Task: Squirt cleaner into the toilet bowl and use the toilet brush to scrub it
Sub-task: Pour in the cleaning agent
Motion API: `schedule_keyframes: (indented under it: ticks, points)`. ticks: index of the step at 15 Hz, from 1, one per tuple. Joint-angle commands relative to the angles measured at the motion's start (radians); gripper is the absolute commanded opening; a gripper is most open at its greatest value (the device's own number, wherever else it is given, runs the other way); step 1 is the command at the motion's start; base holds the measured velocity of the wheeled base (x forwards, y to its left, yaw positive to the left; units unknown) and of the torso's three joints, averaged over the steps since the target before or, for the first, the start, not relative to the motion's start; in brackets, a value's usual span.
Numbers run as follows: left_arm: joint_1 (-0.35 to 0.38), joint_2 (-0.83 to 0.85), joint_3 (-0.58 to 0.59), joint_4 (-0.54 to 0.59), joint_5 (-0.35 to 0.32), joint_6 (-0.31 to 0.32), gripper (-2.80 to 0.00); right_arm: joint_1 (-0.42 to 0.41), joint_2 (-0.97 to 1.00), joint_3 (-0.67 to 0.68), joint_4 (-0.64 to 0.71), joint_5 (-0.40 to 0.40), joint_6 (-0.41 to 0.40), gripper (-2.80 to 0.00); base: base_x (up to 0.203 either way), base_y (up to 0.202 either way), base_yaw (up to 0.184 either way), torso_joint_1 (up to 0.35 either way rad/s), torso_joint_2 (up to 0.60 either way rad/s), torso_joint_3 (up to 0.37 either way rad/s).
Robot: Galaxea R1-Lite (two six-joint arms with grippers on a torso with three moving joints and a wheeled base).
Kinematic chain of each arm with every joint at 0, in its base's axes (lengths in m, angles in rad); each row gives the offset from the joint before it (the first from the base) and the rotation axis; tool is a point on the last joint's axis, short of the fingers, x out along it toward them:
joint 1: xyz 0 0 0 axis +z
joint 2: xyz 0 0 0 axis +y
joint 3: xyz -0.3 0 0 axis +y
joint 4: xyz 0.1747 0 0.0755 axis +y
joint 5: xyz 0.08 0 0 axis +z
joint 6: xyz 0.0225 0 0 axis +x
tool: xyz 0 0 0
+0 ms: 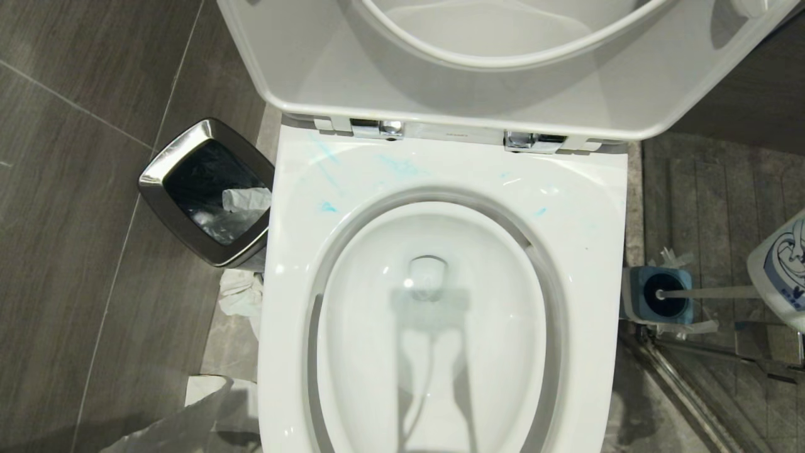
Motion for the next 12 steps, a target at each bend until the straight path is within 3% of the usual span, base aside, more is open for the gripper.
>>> schedule_keyframes:
  ticks: [1, 6, 12]
  points:
    - [0.000, 0.000, 0.006, 0.000, -0.002, 0.005, -2.80, 0.000, 0.019, 0.012, -0.001, 0.000, -0.004, -2.80, 0.000, 0.000, 0.000, 0.000, 0.00, 0.000]
    - [0.000, 0.001, 0.006, 0.001, -0.002, 0.012, -2.80, 0.004, 0.035, 0.022, -0.001, 0.013, -0.050, -2.80, 0.000, 0.000, 0.000, 0.000, 0.00, 0.029]
    - [0.000, 0.001, 0.006, 0.000, 0.012, -0.001, -2.80, 0.040, 0.063, 0.022, -0.005, 0.014, -0.060, -2.80, 0.000, 0.000, 0.000, 0.000, 0.00, 0.185]
